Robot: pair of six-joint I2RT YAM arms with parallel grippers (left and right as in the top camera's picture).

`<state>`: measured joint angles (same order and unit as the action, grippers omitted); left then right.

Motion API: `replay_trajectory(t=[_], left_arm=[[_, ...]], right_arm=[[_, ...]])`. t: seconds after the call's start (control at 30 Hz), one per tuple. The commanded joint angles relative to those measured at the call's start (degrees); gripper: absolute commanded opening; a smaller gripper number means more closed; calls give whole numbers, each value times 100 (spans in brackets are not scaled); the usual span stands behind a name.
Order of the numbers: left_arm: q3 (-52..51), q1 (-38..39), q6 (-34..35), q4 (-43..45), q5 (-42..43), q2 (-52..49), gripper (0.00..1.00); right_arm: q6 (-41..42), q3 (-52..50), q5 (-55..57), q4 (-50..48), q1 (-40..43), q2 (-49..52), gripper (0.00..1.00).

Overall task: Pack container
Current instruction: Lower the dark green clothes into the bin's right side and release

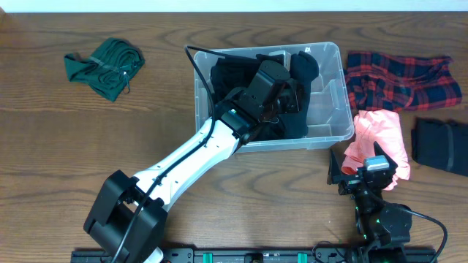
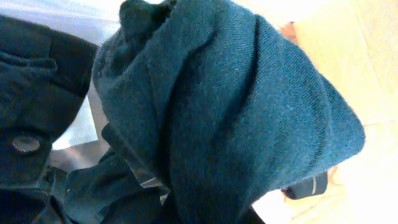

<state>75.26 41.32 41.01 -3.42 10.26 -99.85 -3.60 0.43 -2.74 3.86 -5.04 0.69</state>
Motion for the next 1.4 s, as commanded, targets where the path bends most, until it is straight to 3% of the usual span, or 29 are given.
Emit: replay_trajectory(t=[0.0,0.43,1.13,1.2,1.3,1.37], left_arm=[[212,15,435,28,76,39,6],[212,153,433,1311,581,-264,6],[210,162,459,1475,367,-787,8],[210,162,455,1517,365,-787,25],[210,162,452,1561,365,-787,64],[210,162,452,1585,365,-785,76]], right_arm=[[-33,-11,37,22,52,-26,99],[-33,-11,37,22,52,-26,99],[-33,-11,35,22,52,-26,99],[-33,-11,37,22,52,-26,99],[-33,-11,37,22,52,-26,99],[-33,-11,37,22,52,-26,99]])
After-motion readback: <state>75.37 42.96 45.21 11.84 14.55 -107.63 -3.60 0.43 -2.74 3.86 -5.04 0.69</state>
